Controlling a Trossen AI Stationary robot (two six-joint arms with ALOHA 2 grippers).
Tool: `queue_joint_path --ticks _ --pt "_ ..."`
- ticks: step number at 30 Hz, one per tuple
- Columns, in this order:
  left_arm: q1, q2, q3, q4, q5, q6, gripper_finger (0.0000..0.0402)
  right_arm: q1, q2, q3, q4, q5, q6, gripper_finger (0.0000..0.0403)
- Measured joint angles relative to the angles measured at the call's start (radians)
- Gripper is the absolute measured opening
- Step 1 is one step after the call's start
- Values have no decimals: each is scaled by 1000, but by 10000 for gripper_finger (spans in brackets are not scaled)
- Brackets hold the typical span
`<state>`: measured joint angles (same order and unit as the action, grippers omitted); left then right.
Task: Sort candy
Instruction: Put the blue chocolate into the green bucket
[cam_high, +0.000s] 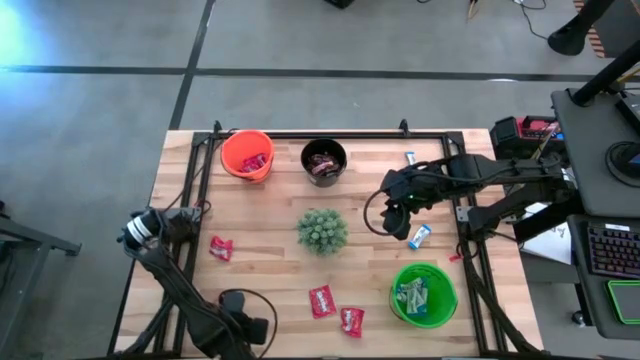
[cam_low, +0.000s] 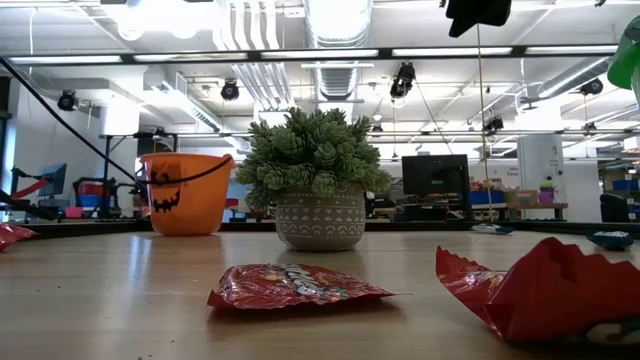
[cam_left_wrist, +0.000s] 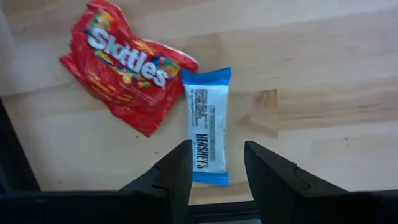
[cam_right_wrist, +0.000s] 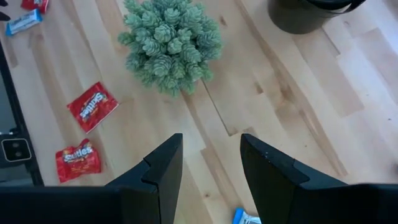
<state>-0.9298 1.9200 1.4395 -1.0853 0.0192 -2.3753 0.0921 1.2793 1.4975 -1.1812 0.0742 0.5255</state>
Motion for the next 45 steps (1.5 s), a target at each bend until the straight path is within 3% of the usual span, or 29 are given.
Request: queue_joint_path --ticks 4,37,45 --pt "-3 32 0 12 42 -12 128 0 0 0 0 0 0 153" --pt "-8 49 0 76 59 38 128 7 0 0 0 -5 23 153" --pt "-7 49 0 80 130 35 154 40 0 0 -1 -6 11 153"
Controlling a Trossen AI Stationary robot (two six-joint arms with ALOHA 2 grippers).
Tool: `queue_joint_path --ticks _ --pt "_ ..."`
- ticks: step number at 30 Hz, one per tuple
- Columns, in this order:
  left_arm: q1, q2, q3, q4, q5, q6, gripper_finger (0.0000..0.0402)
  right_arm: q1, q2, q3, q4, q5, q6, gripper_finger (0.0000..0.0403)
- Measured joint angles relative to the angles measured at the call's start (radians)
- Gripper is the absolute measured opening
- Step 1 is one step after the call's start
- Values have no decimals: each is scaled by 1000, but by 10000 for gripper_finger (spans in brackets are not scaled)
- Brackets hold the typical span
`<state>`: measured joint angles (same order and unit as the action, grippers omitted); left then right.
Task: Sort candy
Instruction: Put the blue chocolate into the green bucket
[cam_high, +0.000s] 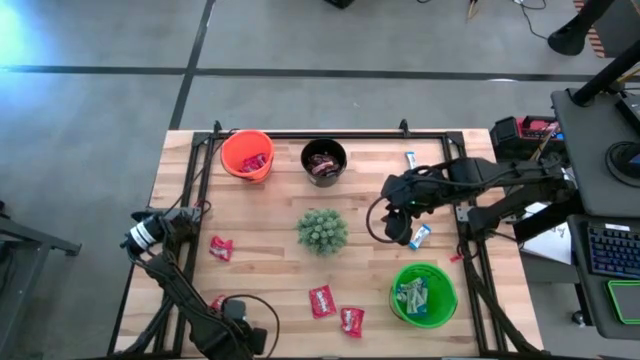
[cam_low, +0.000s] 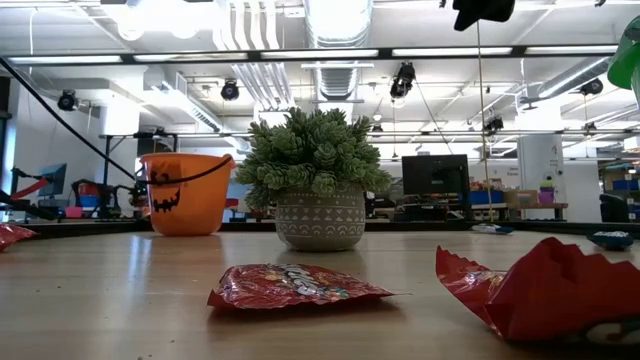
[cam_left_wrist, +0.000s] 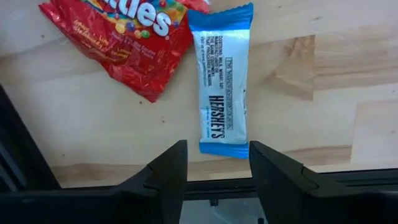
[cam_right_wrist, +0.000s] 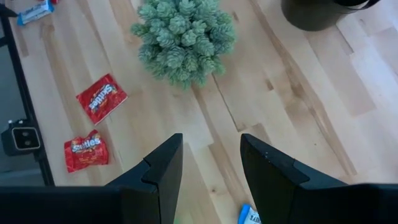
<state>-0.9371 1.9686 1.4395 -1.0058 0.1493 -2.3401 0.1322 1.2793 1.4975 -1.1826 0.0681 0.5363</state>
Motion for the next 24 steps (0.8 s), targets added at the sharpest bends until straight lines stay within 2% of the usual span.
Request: queue_joint_path --ticks 10,15,24 --pt "3 0 -3 42 -41 0 166 36 0 0 0 2 6 153" --pt "5 33 -28 57 -29 -28 178 40 0 0 0 2 7 153" --pt "11 52 -58 82 -27 -44 175 41 0 0 0 2 7 153"
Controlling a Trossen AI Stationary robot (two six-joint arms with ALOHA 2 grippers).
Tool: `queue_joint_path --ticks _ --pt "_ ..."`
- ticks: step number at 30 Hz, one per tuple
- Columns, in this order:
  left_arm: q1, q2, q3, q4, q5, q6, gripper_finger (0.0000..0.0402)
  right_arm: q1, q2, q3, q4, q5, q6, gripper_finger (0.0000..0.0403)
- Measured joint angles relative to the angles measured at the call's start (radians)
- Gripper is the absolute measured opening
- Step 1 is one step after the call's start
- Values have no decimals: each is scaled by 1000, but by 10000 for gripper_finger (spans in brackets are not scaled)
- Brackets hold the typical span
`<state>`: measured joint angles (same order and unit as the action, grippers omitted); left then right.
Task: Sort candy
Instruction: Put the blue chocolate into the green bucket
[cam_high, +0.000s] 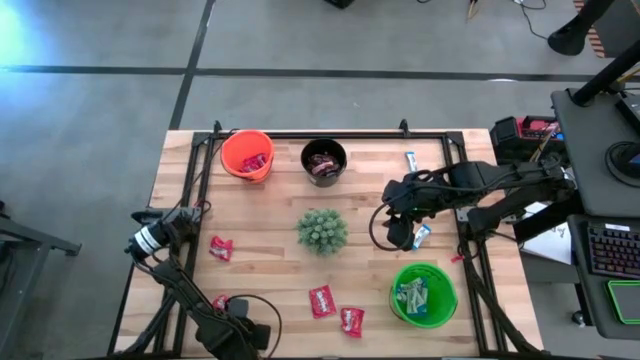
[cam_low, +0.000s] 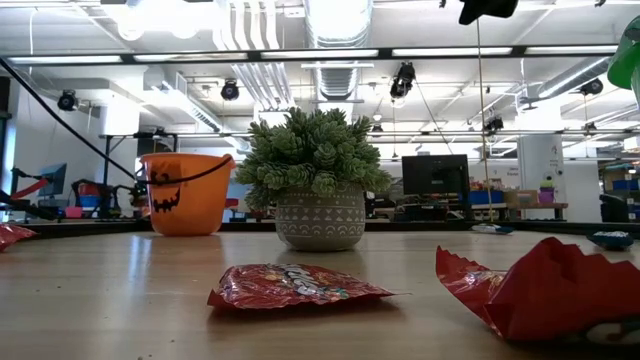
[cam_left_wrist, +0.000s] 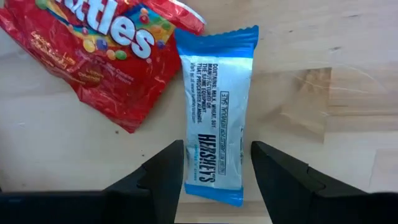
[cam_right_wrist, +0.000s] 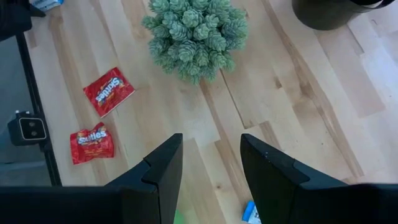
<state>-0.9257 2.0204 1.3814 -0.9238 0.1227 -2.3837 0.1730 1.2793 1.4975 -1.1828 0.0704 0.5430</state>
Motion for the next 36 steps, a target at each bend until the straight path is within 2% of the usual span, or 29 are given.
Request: queue_joint_path --ticks 5,13,19,22,25,30,36 --pt "2 6 -8 14 18 10 142 0 0 0 0 0 0 153" --pt "1 10 -4 16 18 90 15 0 0 0 0 0 25 153" --pt "-1 -2 -7 19 19 124 9 0 0 0 1 0 49 153" --pt "-5 -21 -6 10 -41 126 3 0 0 0 8 0 51 153" --pt "-3 -48 29 -51 -107 146 1 0 0 0 22 -2 40 153" --pt "-3 -59 138 -209 -140 225 0 0 0 0 52 -29 3 153" --pt "0 -61 272 -405 -328 237 0 0 0 0 180 -53 -28 153"
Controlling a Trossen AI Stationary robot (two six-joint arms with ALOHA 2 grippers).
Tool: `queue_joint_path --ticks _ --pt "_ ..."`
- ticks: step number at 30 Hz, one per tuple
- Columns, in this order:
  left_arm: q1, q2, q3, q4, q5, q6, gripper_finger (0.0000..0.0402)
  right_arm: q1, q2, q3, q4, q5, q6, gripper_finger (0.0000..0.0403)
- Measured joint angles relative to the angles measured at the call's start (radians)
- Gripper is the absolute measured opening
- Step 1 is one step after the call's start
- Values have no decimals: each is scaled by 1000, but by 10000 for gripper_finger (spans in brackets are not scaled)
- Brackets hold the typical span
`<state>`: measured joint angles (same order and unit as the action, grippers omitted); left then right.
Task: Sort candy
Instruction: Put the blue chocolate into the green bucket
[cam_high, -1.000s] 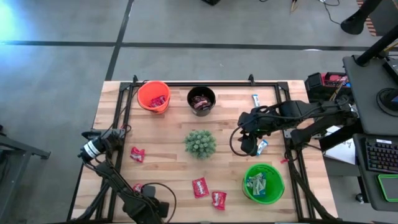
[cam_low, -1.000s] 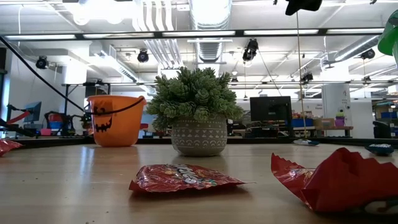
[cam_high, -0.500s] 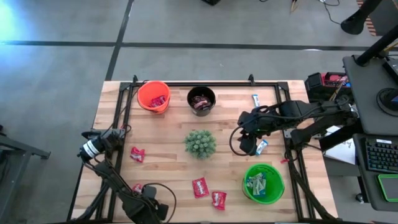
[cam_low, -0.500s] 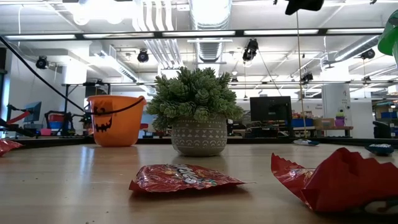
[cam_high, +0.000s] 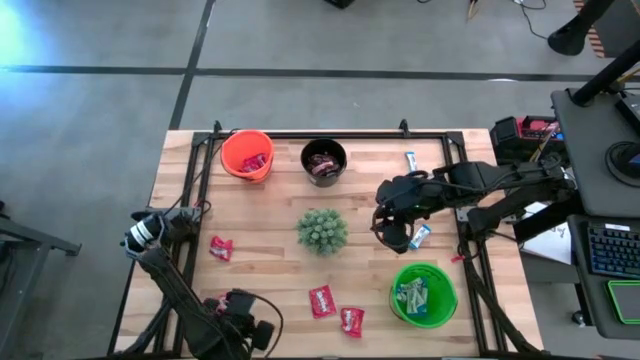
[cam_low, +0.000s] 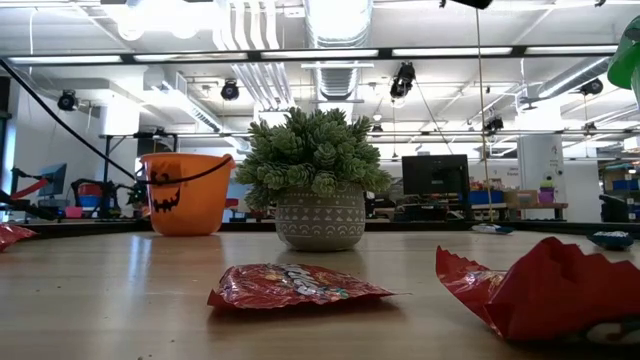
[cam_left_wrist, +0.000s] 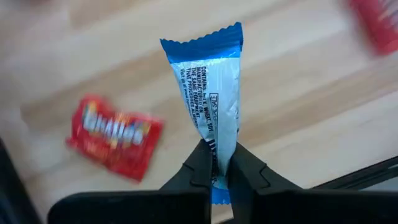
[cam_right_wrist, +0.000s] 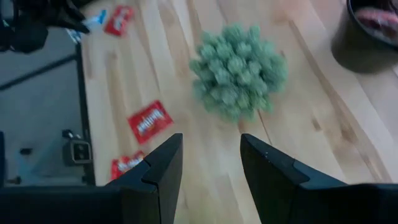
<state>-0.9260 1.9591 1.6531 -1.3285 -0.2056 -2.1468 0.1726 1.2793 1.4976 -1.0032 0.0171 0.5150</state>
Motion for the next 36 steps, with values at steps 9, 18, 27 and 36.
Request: queue_joint_path --ticks 9,18,27,36 --pt "23 -2 205 -228 -281 50 0 0 25 0 121 1 -56 152" --pt "115 -4 351 -242 -482 315 0 6 115 2 375 -2 -192 146" --pt "252 -12 432 -243 -563 638 0 11 137 29 416 -52 -221 176" --pt "401 -14 584 -243 -621 959 0 11 136 55 436 13 -239 198"
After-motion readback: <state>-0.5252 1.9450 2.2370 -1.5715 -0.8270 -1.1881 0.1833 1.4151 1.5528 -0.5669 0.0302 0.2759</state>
